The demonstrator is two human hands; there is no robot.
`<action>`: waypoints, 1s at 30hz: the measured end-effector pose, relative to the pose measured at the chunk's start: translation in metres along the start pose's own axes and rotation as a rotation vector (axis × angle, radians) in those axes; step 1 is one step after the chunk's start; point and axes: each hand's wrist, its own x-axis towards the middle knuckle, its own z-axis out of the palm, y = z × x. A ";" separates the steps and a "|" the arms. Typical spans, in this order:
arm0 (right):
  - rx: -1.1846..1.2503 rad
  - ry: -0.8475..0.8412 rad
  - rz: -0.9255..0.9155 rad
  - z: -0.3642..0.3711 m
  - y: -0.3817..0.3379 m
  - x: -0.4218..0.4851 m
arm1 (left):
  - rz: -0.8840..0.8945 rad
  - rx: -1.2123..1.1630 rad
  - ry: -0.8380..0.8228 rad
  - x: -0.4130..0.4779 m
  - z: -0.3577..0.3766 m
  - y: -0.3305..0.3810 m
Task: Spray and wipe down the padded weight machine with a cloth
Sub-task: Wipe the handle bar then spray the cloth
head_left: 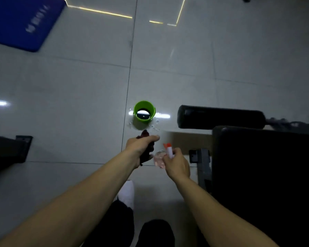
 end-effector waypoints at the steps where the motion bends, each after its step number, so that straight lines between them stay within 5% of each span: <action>1: 0.033 0.007 -0.026 -0.021 -0.015 -0.026 | 0.011 0.025 -0.002 -0.029 0.002 0.013; 11: 0.247 0.104 -0.240 -0.231 -0.099 -0.215 | 0.472 0.590 -0.189 -0.286 0.052 0.121; 22: 0.641 0.578 -0.378 -0.356 0.001 -0.366 | 0.743 0.609 -0.592 -0.481 0.150 0.082; 27: 0.628 0.379 -0.519 -0.385 0.025 -0.391 | 0.767 0.671 -0.761 -0.527 0.176 0.080; 30: 0.586 0.451 -0.591 -0.389 0.016 -0.397 | 0.763 0.708 -0.823 -0.545 0.178 0.088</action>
